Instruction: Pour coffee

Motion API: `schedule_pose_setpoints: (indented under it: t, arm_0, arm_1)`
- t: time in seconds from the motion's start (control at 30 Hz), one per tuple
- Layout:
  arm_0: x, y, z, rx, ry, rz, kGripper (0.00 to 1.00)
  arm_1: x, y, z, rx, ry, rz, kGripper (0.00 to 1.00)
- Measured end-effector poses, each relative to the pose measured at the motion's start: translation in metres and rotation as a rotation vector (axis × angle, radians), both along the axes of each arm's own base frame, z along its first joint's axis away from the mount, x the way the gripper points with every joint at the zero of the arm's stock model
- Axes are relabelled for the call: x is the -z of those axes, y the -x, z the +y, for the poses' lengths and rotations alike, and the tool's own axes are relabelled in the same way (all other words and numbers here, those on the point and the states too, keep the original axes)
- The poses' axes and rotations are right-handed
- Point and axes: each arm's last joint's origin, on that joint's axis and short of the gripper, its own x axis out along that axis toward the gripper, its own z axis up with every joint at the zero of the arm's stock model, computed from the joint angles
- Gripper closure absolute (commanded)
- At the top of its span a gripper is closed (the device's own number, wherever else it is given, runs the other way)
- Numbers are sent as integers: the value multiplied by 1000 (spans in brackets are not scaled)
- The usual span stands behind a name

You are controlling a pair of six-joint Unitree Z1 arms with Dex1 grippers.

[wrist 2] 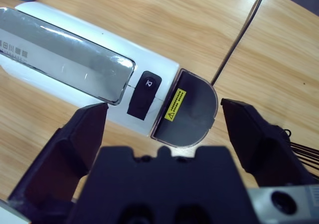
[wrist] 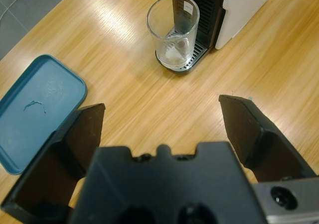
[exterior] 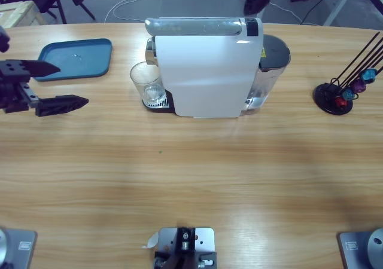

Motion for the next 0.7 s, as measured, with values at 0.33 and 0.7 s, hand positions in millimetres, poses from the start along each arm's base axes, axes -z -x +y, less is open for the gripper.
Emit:
schedule_pose_setpoints:
  t: [0.33, 0.7]
  arm_0:
    - [0, 0, 0, 0, 0, 0, 0]
    - [-1, 0, 0, 0, 2, -2, 0]
  arm_1:
    - [4, 0, 1, 5, 1, 10, 0]
    - [-10, 19, -6, -2, -33, -21, 0]
